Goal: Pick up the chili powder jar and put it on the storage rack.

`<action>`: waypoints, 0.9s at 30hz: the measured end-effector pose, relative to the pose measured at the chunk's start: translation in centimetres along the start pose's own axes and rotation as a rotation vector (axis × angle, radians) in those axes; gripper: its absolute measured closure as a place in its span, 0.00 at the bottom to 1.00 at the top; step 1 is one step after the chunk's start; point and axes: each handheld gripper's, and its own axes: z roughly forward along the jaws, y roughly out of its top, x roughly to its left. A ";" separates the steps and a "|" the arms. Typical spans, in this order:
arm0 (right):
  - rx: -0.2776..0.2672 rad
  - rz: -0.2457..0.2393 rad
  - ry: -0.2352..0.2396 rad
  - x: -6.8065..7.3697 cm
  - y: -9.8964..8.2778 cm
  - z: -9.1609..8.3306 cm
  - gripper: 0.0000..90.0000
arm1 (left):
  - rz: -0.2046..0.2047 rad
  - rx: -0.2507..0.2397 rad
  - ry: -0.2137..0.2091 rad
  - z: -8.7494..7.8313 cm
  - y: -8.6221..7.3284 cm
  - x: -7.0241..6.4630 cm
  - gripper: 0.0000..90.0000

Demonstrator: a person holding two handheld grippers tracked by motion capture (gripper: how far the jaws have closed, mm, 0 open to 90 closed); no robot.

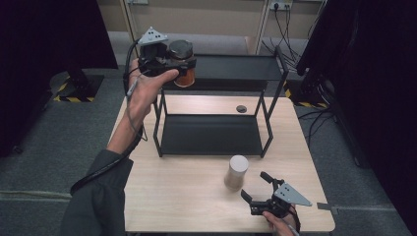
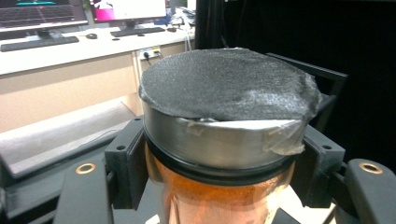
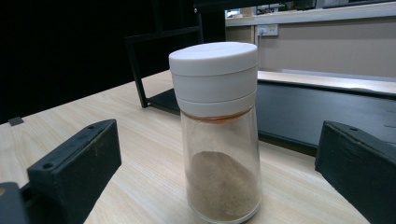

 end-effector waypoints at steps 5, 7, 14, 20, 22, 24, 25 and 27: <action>-0.001 0.001 0.003 0.0 0.0 0.0 0.01 | -0.003 -0.002 0.041 0.9 0.2 0.2 0.35; -0.002 0.000 0.005 0.0 0.0 0.0 0.01 | -0.018 -0.011 0.048 1.2 0.1 0.4 0.35; -0.003 0.005 0.010 -0.2 0.0 0.0 0.01 | -0.017 -0.007 0.091 2.2 0.4 0.3 0.35; -0.001 0.003 0.014 -0.1 0.0 0.0 0.01 | -0.024 0.001 0.111 3.2 0.6 0.3 0.35; 0.000 0.002 0.016 -0.1 0.0 0.0 0.01 | -0.022 0.004 0.121 3.6 0.6 0.1 0.35; 0.000 0.001 0.016 -0.1 0.0 0.0 0.01 | -0.030 0.001 0.124 3.8 0.6 0.1 0.35; 0.000 0.001 0.016 -0.1 0.0 0.0 0.01 | -0.032 -0.004 0.126 4.0 0.5 0.2 0.35; 0.000 0.001 0.016 -0.1 -0.1 0.0 0.01 | -0.036 -0.005 0.133 4.2 0.5 0.1 0.35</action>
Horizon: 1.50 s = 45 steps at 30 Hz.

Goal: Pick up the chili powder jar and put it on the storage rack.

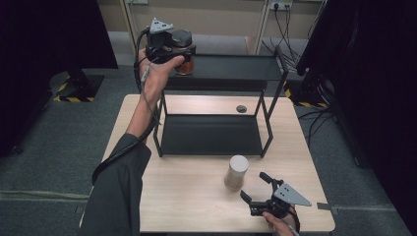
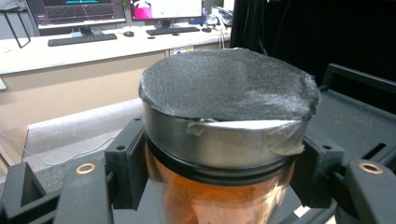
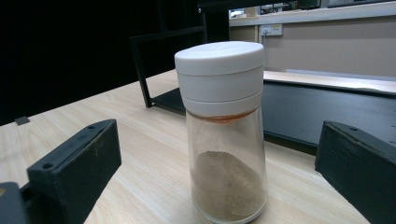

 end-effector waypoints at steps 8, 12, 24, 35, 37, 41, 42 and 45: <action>-0.005 -0.002 0.001 0.0 0.0 -0.1 0.01 | 0.000 0.013 0.025 0.9 -0.5 -0.1 0.35; -0.005 0.001 0.001 -0.1 0.0 -0.1 0.01 | 0.000 0.014 0.032 1.1 -0.6 -0.1 0.35; -0.005 0.002 0.001 0.0 0.0 -0.1 0.01 | -0.002 -0.010 0.040 1.0 -1.4 -0.3 0.34; -0.009 0.000 0.001 0.0 0.1 -0.2 0.01 | -0.021 -0.041 0.047 -0.2 -2.2 -0.5 0.05; -0.012 0.001 -0.001 0.1 0.1 -0.2 0.01 | -0.023 -0.041 0.055 -0.6 -2.2 -0.6 0.03; -0.007 0.001 0.000 0.1 0.0 -0.1 0.01 | -0.015 -0.051 0.030 -1.3 -2.6 -0.4 0.02; -0.006 0.000 0.001 0.1 0.0 -0.1 0.01 | -0.015 -0.055 0.025 -1.5 -2.8 -0.4 0.02; -0.007 -0.003 0.001 0.1 0.0 -0.1 0.01 | -0.009 -0.062 0.012 -1.8 -3.1 -0.5 0.02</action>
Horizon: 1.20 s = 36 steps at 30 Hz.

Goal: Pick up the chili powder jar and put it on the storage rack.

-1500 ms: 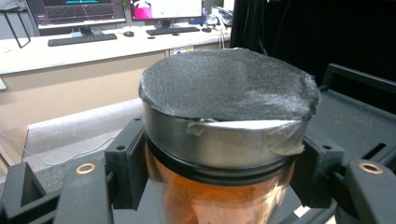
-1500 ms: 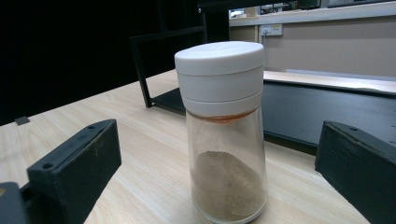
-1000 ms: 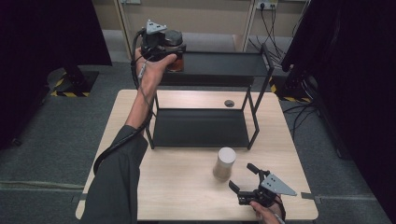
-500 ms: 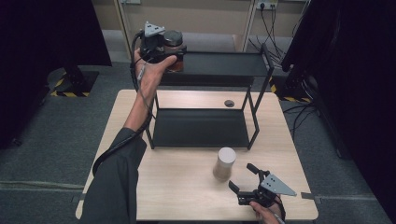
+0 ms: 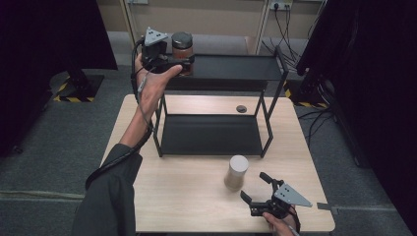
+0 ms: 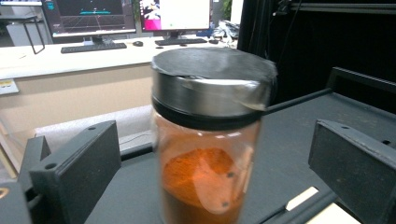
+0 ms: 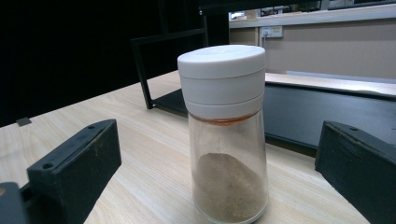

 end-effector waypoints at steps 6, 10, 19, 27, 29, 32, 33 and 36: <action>-0.002 0.002 -0.001 0.0 0.0 -0.1 0.01 | 0.011 -0.012 -0.020 -0.7 -0.5 0.1 0.02; -0.001 0.001 0.002 0.0 0.0 0.0 0.01 | 0.004 -0.023 -0.033 -1.2 -1.0 0.4 0.02; -0.001 -0.001 0.001 0.1 -0.1 0.1 0.01 | 0.026 -0.037 -0.075 -2.3 -1.9 0.3 0.02; -0.001 -0.003 0.001 0.1 -0.1 0.1 0.01 | 0.021 -0.060 -0.103 -3.2 -3.1 0.1 0.02; 0.000 -0.003 0.002 0.1 -0.1 0.1 0.01 | 0.019 -0.066 -0.110 -3.4 -3.5 0.1 0.02; -0.001 -0.004 0.001 0.2 -0.1 0.1 0.01 | 0.019 -0.072 -0.115 -3.8 -4.0 -0.1 0.02; -0.001 -0.005 0.001 0.2 -0.1 0.1 0.01 | 0.020 -0.074 -0.117 -4.0 -4.2 -0.1 0.02; -0.001 -0.005 0.001 0.2 -0.1 0.0 0.01 | 0.022 -0.077 -0.130 -4.3 -4.8 -0.3 0.02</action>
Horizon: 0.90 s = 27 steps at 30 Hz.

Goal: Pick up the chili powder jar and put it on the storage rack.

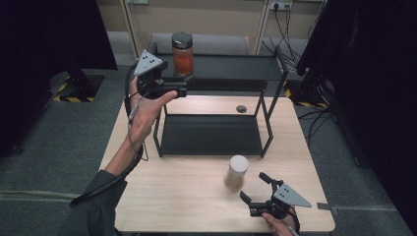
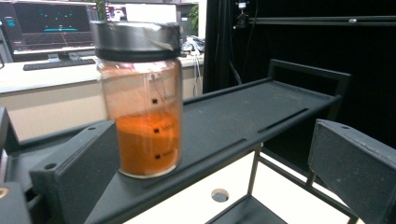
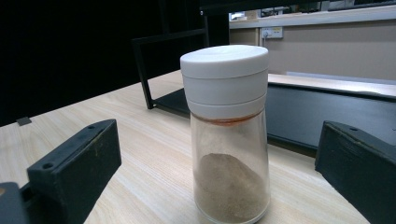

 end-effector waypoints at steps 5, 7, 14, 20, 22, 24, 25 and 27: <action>-0.001 -0.001 -0.001 0.1 0.0 0.0 0.01 | 0.004 0.002 -0.024 -0.6 -0.9 -0.4 0.02; -0.001 0.000 -0.001 0.1 0.0 -0.1 0.01 | 0.005 0.002 -0.035 -0.8 -1.3 -0.5 0.02; -0.002 0.002 -0.003 0.1 0.0 -0.1 0.01 | 0.011 0.008 -0.081 -1.9 -3.2 -1.1 0.02; -0.001 0.000 -0.002 0.1 0.0 0.0 0.01 | 0.018 0.018 -0.125 -2.6 -5.4 -1.3 0.02; -0.002 -0.001 -0.003 0.1 0.0 0.0 0.01 | 0.026 0.021 -0.133 -2.8 -6.1 -1.5 0.02; -0.001 0.002 -0.004 0.1 0.0 0.0 0.01 | 0.021 0.025 -0.145 -3.0 -6.8 -1.6 0.02; -0.001 0.002 -0.004 0.1 0.0 0.0 0.01 | 0.019 0.026 -0.150 -3.2 -7.0 -1.6 0.02; -0.002 0.001 -0.004 0.1 0.0 0.0 0.01 | 0.021 0.026 -0.154 -3.5 -7.6 -1.9 0.02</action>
